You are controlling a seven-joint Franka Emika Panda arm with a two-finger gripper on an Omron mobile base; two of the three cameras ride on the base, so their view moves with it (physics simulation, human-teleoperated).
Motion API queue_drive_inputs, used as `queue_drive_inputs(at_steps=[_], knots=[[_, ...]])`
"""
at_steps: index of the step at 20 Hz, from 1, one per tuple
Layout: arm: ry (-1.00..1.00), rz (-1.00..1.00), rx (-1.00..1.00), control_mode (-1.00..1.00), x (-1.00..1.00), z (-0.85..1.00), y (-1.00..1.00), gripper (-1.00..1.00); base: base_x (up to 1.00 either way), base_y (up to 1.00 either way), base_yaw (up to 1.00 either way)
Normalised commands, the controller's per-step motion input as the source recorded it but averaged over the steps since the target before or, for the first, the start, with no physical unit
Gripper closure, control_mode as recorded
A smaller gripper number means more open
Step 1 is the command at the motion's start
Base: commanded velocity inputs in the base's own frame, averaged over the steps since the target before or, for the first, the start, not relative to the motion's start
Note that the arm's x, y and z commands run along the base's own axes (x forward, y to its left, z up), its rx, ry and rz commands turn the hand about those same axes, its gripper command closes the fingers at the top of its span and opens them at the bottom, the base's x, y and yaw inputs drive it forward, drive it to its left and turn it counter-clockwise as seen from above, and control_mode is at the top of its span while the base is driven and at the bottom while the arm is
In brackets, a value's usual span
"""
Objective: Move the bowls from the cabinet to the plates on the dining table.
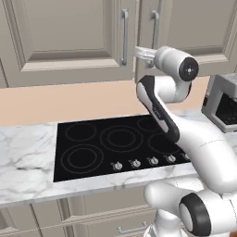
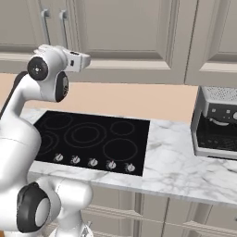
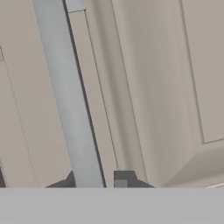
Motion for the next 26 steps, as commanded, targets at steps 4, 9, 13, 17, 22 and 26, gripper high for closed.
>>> queue_drive_inputs(at_steps=[4,9,13,17,22,26], knots=[[-0.01,0.02,0.05,-1.00,-0.41,0.51,-0.46,1.00,0.00,0.00,0.00],[0.00,0.03,0.03,-1.00,-0.44,0.57,-0.53,1.00,0.00,0.00,0.00],[-0.01,0.06,0.00,-1.00,-0.53,0.52,-0.57,1.00,0.00,0.00,0.00],[-0.01,0.06,0.00,-1.00,-0.59,0.48,-0.61,1.00,0.00,0.00,0.00],[0.00,0.05,0.00,-1.00,-0.62,0.44,-0.63,1.00,0.00,0.00,0.00],[0.00,0.03,0.00,-1.00,-0.65,0.40,-0.63,1.00,0.00,0.00,0.00]])
